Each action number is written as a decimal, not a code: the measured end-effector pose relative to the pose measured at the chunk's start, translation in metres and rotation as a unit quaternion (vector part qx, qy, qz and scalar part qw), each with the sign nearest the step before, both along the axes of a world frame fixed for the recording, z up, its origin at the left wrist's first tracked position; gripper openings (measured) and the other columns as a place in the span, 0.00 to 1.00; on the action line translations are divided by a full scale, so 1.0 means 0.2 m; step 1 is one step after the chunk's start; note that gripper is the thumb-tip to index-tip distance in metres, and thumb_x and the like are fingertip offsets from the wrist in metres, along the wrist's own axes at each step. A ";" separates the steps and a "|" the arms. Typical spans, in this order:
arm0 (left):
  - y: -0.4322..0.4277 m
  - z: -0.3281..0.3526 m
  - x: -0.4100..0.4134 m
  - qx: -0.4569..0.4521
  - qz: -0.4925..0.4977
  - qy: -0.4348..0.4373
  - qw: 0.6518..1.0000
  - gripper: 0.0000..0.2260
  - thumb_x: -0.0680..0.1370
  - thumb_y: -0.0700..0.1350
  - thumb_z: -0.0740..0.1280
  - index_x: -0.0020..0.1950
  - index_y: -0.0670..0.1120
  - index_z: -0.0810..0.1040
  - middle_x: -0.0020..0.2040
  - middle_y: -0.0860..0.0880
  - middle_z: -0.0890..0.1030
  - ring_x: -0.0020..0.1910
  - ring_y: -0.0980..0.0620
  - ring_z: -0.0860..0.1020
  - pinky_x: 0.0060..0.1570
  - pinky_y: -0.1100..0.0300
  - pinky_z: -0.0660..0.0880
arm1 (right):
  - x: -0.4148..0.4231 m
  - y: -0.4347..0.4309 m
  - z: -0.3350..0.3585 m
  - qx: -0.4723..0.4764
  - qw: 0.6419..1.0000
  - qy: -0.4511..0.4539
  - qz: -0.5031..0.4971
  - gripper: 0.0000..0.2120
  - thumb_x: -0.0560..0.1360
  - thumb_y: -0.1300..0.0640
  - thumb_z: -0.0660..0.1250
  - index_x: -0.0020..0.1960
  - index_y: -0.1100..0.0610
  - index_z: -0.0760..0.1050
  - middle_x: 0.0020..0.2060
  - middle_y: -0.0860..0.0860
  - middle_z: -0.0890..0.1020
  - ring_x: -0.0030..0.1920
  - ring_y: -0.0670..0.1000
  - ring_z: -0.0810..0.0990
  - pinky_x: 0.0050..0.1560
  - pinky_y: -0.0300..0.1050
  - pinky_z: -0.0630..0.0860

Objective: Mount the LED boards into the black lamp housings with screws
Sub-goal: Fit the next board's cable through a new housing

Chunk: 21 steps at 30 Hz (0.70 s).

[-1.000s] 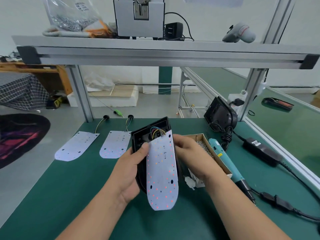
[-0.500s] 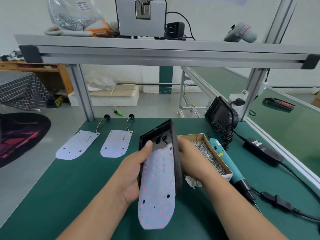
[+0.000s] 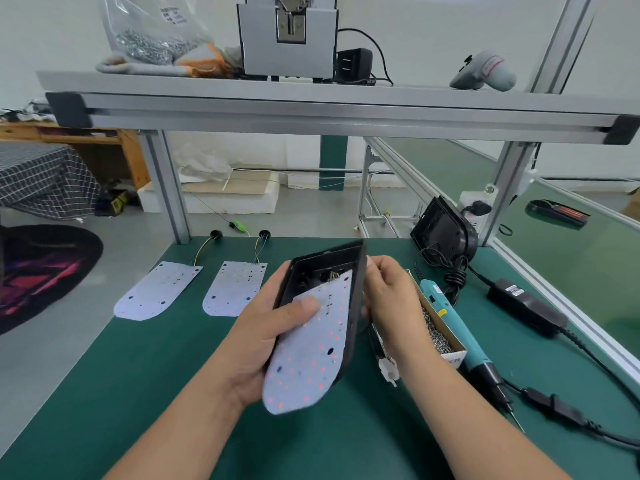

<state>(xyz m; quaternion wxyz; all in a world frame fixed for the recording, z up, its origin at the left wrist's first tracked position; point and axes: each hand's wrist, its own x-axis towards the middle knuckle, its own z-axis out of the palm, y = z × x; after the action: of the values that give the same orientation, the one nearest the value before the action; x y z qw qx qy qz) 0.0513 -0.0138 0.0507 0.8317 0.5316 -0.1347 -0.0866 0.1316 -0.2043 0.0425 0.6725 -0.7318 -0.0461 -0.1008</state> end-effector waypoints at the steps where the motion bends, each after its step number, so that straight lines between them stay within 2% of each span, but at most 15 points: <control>1: -0.01 -0.01 0.01 0.016 0.019 0.000 1.000 0.24 0.82 0.44 0.72 0.78 0.52 0.72 0.75 0.39 0.76 0.67 0.35 0.78 0.65 0.40 0.79 | 0.01 0.00 0.00 0.012 1.000 -0.005 -0.019 0.15 0.84 0.42 0.66 0.47 0.52 0.78 0.29 0.41 0.76 0.31 0.46 0.73 0.37 0.48 0.70; 4: -0.02 -0.01 0.01 0.037 0.056 0.002 0.998 0.21 0.82 0.48 0.73 0.75 0.56 0.76 0.71 0.42 0.81 0.60 0.40 0.83 0.56 0.45 0.82 | 0.01 -0.02 0.02 0.030 0.999 -0.013 -0.024 0.15 0.84 0.44 0.66 0.45 0.53 0.79 0.28 0.40 0.74 0.29 0.43 0.69 0.36 0.46 0.67; 6: -0.01 -0.02 0.02 0.039 0.079 0.006 0.996 0.19 0.82 0.48 0.73 0.73 0.57 0.78 0.69 0.44 0.82 0.59 0.42 0.84 0.54 0.47 0.83 | -0.02 -0.03 0.02 -0.019 1.000 -0.015 0.001 0.12 0.84 0.46 0.66 0.47 0.51 0.80 0.32 0.44 0.79 0.31 0.45 0.74 0.37 0.51 0.73; 7: -0.01 -0.02 0.02 0.040 0.105 0.008 0.994 0.17 0.82 0.47 0.72 0.72 0.57 0.79 0.68 0.45 0.83 0.60 0.42 0.84 0.55 0.47 0.83 | -0.03 -0.03 0.02 -0.051 0.999 -0.019 0.004 0.10 0.84 0.47 0.66 0.50 0.50 0.81 0.37 0.46 0.83 0.36 0.45 0.79 0.43 0.54 0.78; 8: -0.01 -0.03 0.03 0.046 0.140 0.010 0.989 0.16 0.83 0.46 0.72 0.70 0.56 0.80 0.67 0.45 0.84 0.62 0.41 0.84 0.57 0.45 0.83 | -0.05 -0.03 0.02 -0.086 0.996 -0.027 -0.008 0.08 0.84 0.47 0.67 0.54 0.50 0.81 0.44 0.46 0.85 0.42 0.44 0.82 0.50 0.52 0.80; 9: -0.01 -0.04 0.03 0.055 0.178 0.013 0.982 0.14 0.83 0.45 0.72 0.68 0.55 0.82 0.65 0.46 0.85 0.62 0.39 0.84 0.59 0.43 0.83 | -0.07 -0.03 0.04 -0.113 0.992 -0.040 -0.031 0.09 0.84 0.46 0.67 0.56 0.50 0.80 0.48 0.46 0.84 0.46 0.42 0.82 0.54 0.48 0.79; 10: -0.01 -0.05 0.04 0.064 0.217 0.015 0.974 0.13 0.83 0.44 0.72 0.67 0.55 0.82 0.64 0.46 0.86 0.63 0.39 0.84 0.62 0.40 0.82 | -0.08 -0.04 0.06 -0.124 0.990 -0.057 -0.039 0.11 0.83 0.43 0.67 0.54 0.51 0.80 0.46 0.45 0.84 0.44 0.42 0.81 0.51 0.45 0.78; 11: -0.02 -0.05 0.04 0.070 0.254 0.017 0.965 0.13 0.83 0.43 0.72 0.66 0.54 0.83 0.62 0.47 0.86 0.62 0.39 0.84 0.63 0.39 0.81 | -0.10 -0.05 0.08 -0.116 0.991 -0.060 -0.020 0.17 0.82 0.39 0.67 0.49 0.52 0.79 0.41 0.46 0.83 0.39 0.43 0.79 0.45 0.44 0.77; 13: -0.02 -0.06 0.04 0.067 0.315 0.017 0.946 0.13 0.83 0.41 0.71 0.65 0.55 0.82 0.60 0.49 0.87 0.61 0.41 0.85 0.63 0.40 0.82 | -0.14 -0.08 0.14 -0.109 0.990 -0.009 0.093 0.30 0.77 0.29 0.65 0.41 0.58 0.75 0.32 0.49 0.81 0.31 0.47 0.75 0.37 0.45 0.74; 14: -0.02 -0.07 0.04 0.063 0.339 0.014 0.938 0.13 0.83 0.40 0.71 0.64 0.54 0.82 0.59 0.49 0.87 0.60 0.42 0.85 0.62 0.42 0.82 | -0.16 -0.09 0.16 -0.144 0.977 0.023 0.158 0.32 0.75 0.27 0.66 0.41 0.58 0.75 0.31 0.50 0.81 0.30 0.48 0.75 0.35 0.45 0.73; 15: -0.02 -0.07 0.04 0.065 0.360 0.008 0.931 0.13 0.83 0.39 0.71 0.64 0.54 0.82 0.58 0.50 0.87 0.59 0.43 0.85 0.61 0.43 0.82 | -0.18 -0.09 0.17 -0.187 0.958 0.048 0.212 0.30 0.74 0.27 0.67 0.40 0.56 0.75 0.31 0.50 0.82 0.29 0.48 0.75 0.34 0.44 0.72; 17: -0.02 -0.07 0.05 0.093 0.390 -0.007 0.916 0.13 0.83 0.40 0.70 0.64 0.54 0.81 0.57 0.52 0.87 0.58 0.46 0.85 0.62 0.43 0.82 | -0.19 -0.08 0.17 -0.250 0.929 0.068 0.265 0.20 0.75 0.35 0.72 0.41 0.53 0.77 0.32 0.50 0.84 0.28 0.48 0.74 0.31 0.41 0.70; 19: -0.02 -0.07 0.05 0.110 0.406 -0.018 0.907 0.13 0.84 0.41 0.69 0.64 0.57 0.80 0.57 0.54 0.87 0.58 0.49 0.85 0.63 0.43 0.81 | -0.19 -0.07 0.17 -0.241 0.931 0.067 0.265 0.11 0.78 0.47 0.74 0.43 0.53 0.78 0.33 0.51 0.85 0.28 0.49 0.75 0.30 0.41 0.69; 21: -0.03 -0.08 0.04 0.122 0.415 -0.025 0.901 0.14 0.84 0.42 0.68 0.66 0.58 0.79 0.59 0.55 0.86 0.60 0.50 0.84 0.65 0.43 0.80 | -0.19 -0.06 0.17 -0.228 0.938 0.069 0.251 0.08 0.78 0.50 0.75 0.46 0.53 0.79 0.36 0.51 0.87 0.28 0.48 0.76 0.28 0.40 0.68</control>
<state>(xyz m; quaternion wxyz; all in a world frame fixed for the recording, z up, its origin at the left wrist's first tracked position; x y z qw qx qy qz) 0.0603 -0.0194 0.0350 0.7173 0.6387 0.0891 0.2639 0.0934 -0.2163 0.0769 0.4927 -0.8353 -0.2029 0.1354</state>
